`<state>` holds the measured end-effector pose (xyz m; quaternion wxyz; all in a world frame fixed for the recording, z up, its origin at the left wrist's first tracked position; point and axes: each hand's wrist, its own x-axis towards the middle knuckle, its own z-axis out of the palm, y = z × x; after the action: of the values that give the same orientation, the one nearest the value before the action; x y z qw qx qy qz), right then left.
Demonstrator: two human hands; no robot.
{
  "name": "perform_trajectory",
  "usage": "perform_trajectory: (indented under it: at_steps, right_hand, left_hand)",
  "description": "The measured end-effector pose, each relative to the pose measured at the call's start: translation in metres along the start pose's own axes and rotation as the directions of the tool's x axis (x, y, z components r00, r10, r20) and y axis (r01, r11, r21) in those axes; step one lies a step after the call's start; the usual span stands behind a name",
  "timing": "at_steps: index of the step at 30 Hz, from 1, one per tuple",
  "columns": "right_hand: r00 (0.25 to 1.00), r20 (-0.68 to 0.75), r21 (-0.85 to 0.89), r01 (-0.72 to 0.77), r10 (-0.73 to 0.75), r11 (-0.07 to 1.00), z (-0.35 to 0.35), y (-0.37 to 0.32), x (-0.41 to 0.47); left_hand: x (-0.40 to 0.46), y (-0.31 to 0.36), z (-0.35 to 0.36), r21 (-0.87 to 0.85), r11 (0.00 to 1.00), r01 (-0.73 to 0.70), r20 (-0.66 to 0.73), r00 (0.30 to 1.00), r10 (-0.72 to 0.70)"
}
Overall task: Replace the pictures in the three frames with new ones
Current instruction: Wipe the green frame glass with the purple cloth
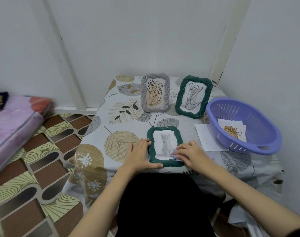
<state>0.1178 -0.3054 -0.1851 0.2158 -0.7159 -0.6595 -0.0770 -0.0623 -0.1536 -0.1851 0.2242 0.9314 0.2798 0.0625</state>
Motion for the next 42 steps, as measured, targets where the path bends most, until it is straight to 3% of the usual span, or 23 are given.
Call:
perform_trajectory:
  at_steps: [3,6,10,17,23,30,36,42]
  right_hand:
    - [0.995,-0.083,-0.028,-0.051,0.048,0.998,0.019,-0.026,0.008]
    - [0.998,-0.058,-0.043,-0.011,0.008,0.999,0.025,-0.042,-0.003]
    - [0.999,-0.047,0.010,0.004,-0.004,1.000,0.005,-0.015,-0.017]
    - [0.991,-0.091,-0.004,-0.102,0.102,0.995,0.019,-0.008,0.021]
    - [0.999,-0.051,0.046,0.005,-0.003,0.999,0.004,-0.007,-0.010]
    - [0.972,-0.091,-0.045,-0.223,0.218,0.974,0.026,-0.011,0.026]
    - [0.999,-0.035,-0.046,-0.027,0.026,0.999,0.012,-0.003,0.003]
    - [0.930,0.106,-0.092,-0.343,0.352,0.935,0.019,-0.002,0.071]
  left_hand:
    - [0.000,0.000,0.001,0.020,1.000,-0.001,-0.013,1.000,0.001]
    - [0.001,-0.002,0.001,0.012,1.000,-0.005,-0.031,1.000,0.005]
    - [0.001,-0.003,0.000,0.013,1.000,-0.012,0.004,1.000,0.012]
    - [0.004,-0.001,-0.006,0.073,0.997,0.000,0.065,0.998,-0.004]
    - [0.002,-0.004,-0.003,0.000,1.000,0.010,0.051,0.999,-0.010]
    - [0.002,-0.001,-0.006,-0.027,1.000,0.007,0.043,0.999,-0.006]
    - [0.003,-0.004,-0.006,-0.028,1.000,-0.005,0.049,0.999,0.006]
    - [0.003,-0.003,-0.007,-0.047,0.999,-0.001,0.057,0.998,0.004]
